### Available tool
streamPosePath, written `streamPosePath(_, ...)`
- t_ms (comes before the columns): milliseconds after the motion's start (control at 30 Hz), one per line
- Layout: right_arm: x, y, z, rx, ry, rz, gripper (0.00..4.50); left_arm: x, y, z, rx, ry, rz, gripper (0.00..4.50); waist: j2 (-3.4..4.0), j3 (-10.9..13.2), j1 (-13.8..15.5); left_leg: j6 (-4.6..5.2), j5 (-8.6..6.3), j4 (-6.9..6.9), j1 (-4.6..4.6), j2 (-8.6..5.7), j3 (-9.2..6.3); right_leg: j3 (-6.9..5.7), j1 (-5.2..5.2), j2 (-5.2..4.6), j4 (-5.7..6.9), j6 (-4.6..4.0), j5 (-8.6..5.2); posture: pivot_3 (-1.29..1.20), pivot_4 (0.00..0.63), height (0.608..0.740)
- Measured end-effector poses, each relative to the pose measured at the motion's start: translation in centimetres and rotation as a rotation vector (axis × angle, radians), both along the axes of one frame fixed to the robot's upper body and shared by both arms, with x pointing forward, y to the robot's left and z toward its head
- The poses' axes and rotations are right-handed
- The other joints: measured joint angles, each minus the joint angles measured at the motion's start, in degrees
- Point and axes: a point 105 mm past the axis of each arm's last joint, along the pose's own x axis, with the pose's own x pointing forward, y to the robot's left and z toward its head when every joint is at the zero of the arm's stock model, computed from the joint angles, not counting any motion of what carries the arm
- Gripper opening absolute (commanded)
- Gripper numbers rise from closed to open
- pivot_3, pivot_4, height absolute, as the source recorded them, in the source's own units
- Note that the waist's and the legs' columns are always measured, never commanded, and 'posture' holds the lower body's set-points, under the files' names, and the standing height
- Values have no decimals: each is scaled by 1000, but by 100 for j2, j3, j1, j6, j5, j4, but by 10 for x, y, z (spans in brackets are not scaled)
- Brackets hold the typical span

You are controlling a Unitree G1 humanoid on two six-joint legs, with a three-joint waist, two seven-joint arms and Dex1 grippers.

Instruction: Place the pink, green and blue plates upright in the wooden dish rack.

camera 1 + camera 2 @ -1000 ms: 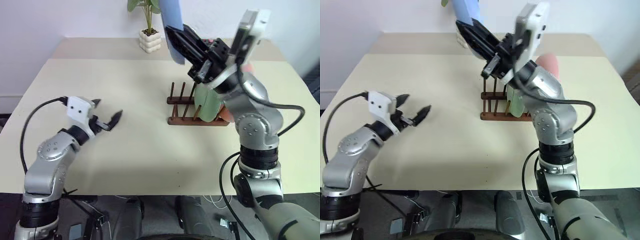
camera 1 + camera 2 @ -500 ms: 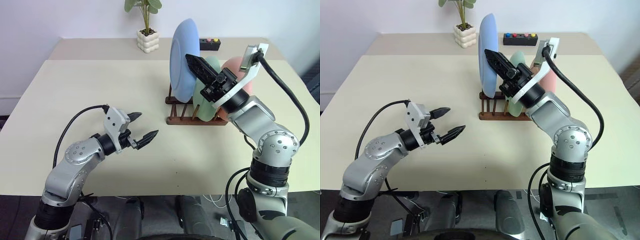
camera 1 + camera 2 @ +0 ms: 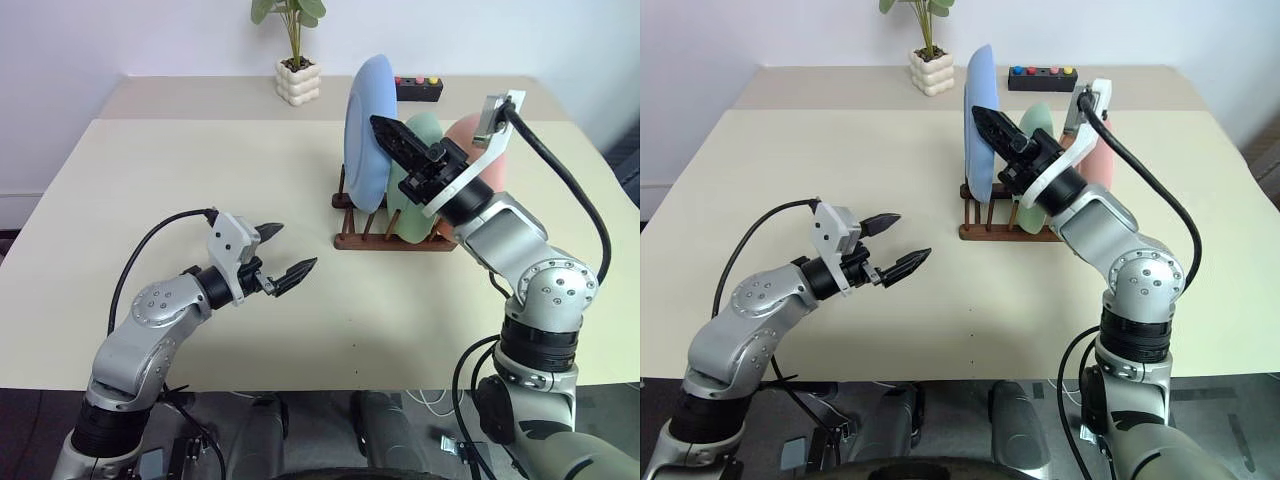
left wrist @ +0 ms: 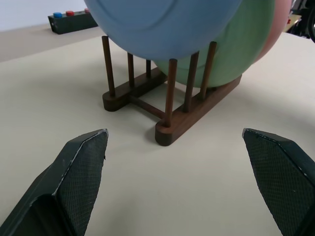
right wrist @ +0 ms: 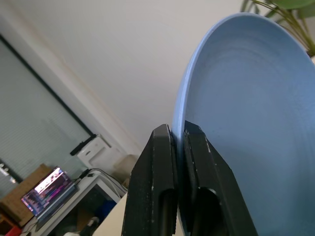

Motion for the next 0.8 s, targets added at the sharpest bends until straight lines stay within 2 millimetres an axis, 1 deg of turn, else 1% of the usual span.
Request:
streamPosePath(333,13,-5,-13,3,92,-47,0,0,0,1,-9,-4,9,4485,0,0,1,0,0,-1,-1,0,0,0,0,0,-1,0,0,0,150,730)
streamPosePath(433,14,-5,-14,0,97,-51,1016,1,0,2,-9,-5,9,4500,0,0,1,0,0,-1,-1,0,0,0,0,0,-2,0,0,0,150,730)
streamPosePath(633,14,-5,-14,-1,99,-51,4011,1,0,2,-10,-6,10,4500,1,0,0,0,0,-1,-1,0,0,0,-1,0,-2,-1,-1,0,150,730)
streamPosePath(667,14,-5,-14,-2,98,-51,4438,1,0,2,-10,-6,10,4500,1,0,0,0,0,-1,-1,0,0,0,-1,0,-2,-1,-1,0,150,730)
streamPosePath(800,14,-6,-14,-11,90,-55,4438,1,0,2,-10,-6,10,4500,1,0,1,0,0,-1,-1,0,0,0,-1,0,-3,-2,-1,0,150,730)
